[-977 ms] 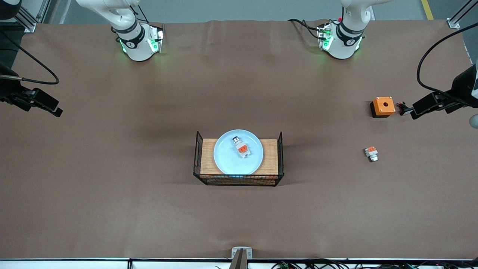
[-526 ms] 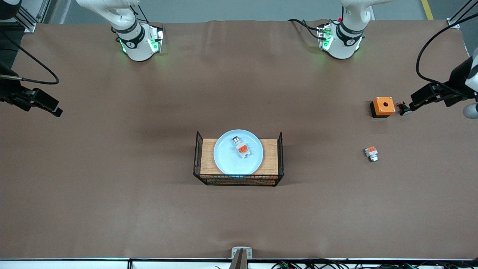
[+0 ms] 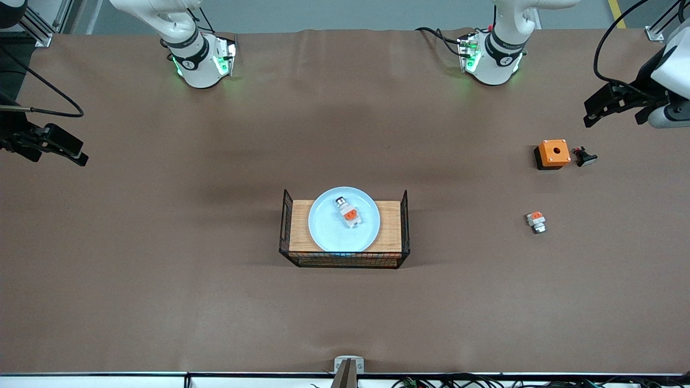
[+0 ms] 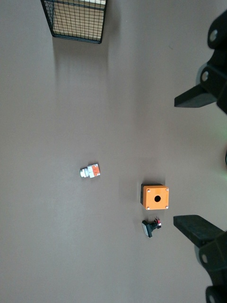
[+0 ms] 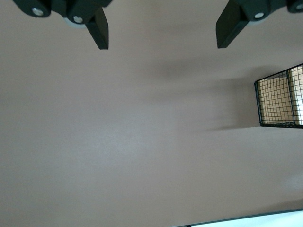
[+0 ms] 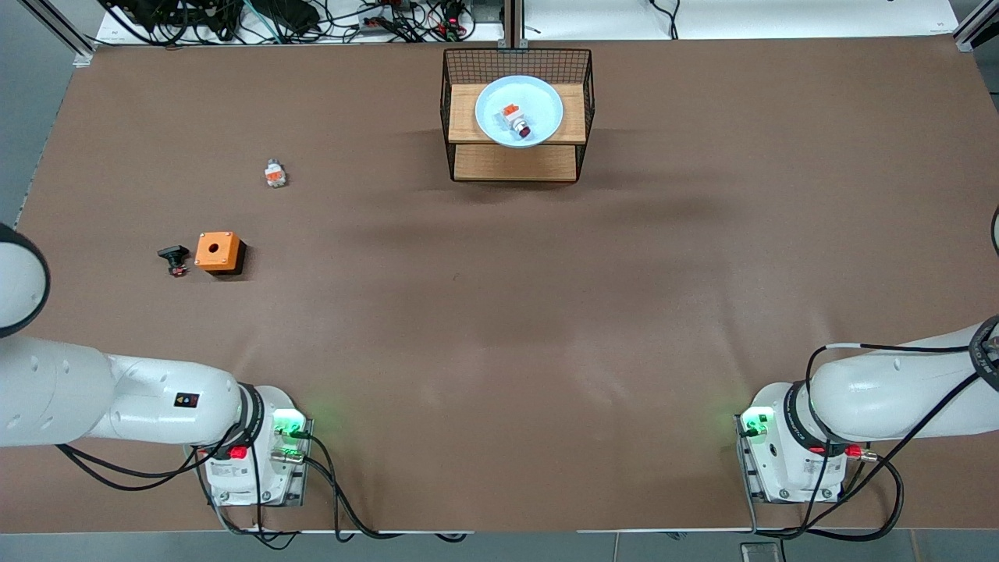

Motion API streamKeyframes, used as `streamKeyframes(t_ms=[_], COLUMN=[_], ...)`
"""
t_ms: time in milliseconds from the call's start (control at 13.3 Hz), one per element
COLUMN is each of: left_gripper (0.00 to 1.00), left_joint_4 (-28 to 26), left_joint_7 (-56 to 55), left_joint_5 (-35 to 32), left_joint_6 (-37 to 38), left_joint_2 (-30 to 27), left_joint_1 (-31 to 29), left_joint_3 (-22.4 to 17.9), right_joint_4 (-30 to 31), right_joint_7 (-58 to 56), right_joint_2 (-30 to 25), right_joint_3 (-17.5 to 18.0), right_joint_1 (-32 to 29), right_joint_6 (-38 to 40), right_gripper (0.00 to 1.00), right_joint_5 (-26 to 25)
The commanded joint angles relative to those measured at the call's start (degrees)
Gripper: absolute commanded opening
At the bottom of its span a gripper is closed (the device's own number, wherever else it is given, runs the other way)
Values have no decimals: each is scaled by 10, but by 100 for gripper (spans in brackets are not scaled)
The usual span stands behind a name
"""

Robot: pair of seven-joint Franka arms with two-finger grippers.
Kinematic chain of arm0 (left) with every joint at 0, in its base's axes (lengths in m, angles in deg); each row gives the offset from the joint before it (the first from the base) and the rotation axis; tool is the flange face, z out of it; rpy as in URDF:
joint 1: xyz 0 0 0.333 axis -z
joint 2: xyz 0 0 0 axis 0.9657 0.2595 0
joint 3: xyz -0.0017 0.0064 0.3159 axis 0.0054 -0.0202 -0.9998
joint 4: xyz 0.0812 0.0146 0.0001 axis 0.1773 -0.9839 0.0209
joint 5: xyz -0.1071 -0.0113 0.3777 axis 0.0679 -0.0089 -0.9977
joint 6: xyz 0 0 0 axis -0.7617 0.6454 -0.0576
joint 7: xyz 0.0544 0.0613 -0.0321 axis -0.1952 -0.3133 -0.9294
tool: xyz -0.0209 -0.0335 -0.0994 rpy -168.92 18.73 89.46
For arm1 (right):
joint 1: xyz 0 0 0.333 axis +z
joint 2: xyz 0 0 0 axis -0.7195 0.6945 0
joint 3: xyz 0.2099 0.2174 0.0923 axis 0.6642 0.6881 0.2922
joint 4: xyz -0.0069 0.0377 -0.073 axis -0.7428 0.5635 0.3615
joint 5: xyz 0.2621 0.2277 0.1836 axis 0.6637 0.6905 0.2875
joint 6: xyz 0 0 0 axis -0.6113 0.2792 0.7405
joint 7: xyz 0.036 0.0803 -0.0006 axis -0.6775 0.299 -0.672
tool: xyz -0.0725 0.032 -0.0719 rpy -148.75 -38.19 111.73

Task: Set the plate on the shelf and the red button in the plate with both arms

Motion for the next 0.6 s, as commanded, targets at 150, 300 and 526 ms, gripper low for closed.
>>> streamKeyframes(t_ms=[150,300,526], left_gripper=[100,100,100], left_joint_4=[-10,7,9], left_joint_7=[11,8,7], left_joint_5=[9,10,10], left_joint_6=[-7,6,6], left_joint_2=[-17,-10,-2], left_joint_1=[4,5,9], left_joint_3=[-8,-7,-7], right_joint_4=[-18,-18,-18], right_joint_7=[-14,-14,-14], right_joint_2=[3,2,2], right_joint_3=[4,4,4], right_joint_1=[-14,-14,-13], right_joint_6=[10,10,10], right_gripper=[100,100,100], right_joint_5=[-5,-6,-7])
